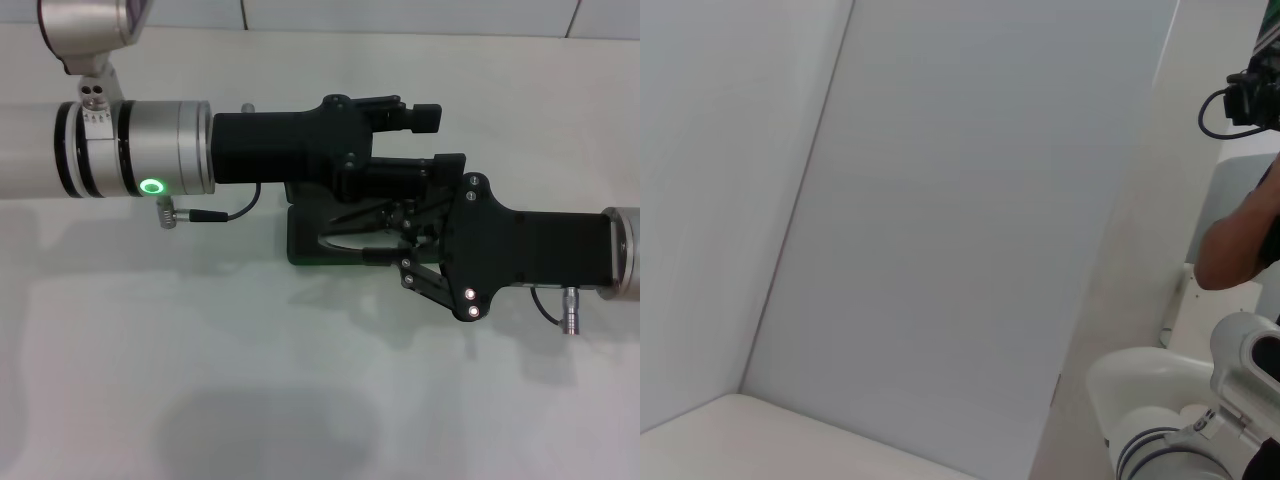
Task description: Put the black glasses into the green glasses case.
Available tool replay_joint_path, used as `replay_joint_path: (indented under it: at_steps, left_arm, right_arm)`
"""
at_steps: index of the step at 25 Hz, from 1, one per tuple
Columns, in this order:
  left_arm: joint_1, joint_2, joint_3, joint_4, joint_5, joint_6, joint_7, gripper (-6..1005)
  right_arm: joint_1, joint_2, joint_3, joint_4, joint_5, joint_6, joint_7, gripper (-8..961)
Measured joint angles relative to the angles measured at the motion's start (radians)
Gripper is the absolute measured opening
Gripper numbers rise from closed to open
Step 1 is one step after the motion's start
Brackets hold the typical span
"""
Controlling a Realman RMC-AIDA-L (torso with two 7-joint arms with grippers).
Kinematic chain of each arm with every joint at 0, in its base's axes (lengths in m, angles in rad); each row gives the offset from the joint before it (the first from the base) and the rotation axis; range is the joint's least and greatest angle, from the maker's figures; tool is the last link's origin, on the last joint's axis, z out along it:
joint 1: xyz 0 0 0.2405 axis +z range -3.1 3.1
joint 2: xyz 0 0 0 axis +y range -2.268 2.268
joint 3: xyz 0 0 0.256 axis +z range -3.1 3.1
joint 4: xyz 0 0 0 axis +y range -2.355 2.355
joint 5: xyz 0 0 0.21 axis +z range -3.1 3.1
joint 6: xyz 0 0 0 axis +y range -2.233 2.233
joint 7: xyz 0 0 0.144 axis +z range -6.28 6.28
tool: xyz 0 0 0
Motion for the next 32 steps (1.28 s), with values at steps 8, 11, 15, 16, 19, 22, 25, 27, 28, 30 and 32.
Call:
replay_joint_path:
  at_steps: [8,11,15,16,19,22,25,27,28,30,32]
  left_arm:
    - [0.02,-0.001,-0.064,-0.003,-0.039,-0.028,0.033,786]
    - [0.047,-0.002,-0.156,-0.013,-0.077,-0.075,0.058,786]
    - [0.071,-0.004,-0.204,-0.047,-0.14,-0.132,0.097,786]
    - [0.074,-0.004,-0.205,-0.052,-0.15,-0.136,0.103,786]
    - [0.076,-0.003,-0.205,-0.056,-0.165,-0.149,0.102,786]
    - [0.071,-0.002,-0.206,-0.056,-0.166,-0.162,0.089,787]
    - [0.064,-0.002,-0.205,-0.057,-0.166,-0.172,0.083,787]
    - [0.057,-0.002,-0.201,-0.057,-0.166,-0.182,0.083,787]
    - [0.053,-0.002,-0.199,-0.057,-0.164,-0.186,0.083,787]
    - [0.048,-0.003,-0.198,-0.058,-0.16,-0.188,0.083,787]
    - [0.042,-0.003,-0.198,-0.061,-0.155,-0.189,0.083,787]
  right_arm:
    - [-0.016,-0.003,-0.001,0.001,-0.009,0.018,-0.048,120]
    - [-0.048,-0.002,-0.01,-0.029,-0.008,0.122,-0.085,120]
    - [-0.1,0.0,-0.142,-0.152,0.005,0.384,-0.081,121]
    - [-0.118,0.0,-0.191,-0.195,0.008,0.464,-0.08,121]
    - [-0.163,0.0,-0.326,-0.314,0.01,0.686,-0.077,121]
    - [-0.198,0.0,-0.437,-0.413,0.01,0.876,-0.063,121]
    - [-0.212,0.0,-0.5,-0.456,0.012,0.992,-0.052,121]
    - [-0.214,0.0,-0.521,-0.463,0.021,1.03,-0.036,121]
    - [-0.214,0.0,-0.527,-0.464,0.027,1.045,-0.026,122]
    - [-0.211,0.0,-0.541,-0.465,0.034,1.077,0.003,122]
    - [-0.207,0.0,-0.556,-0.465,0.035,1.1,0.03,122]
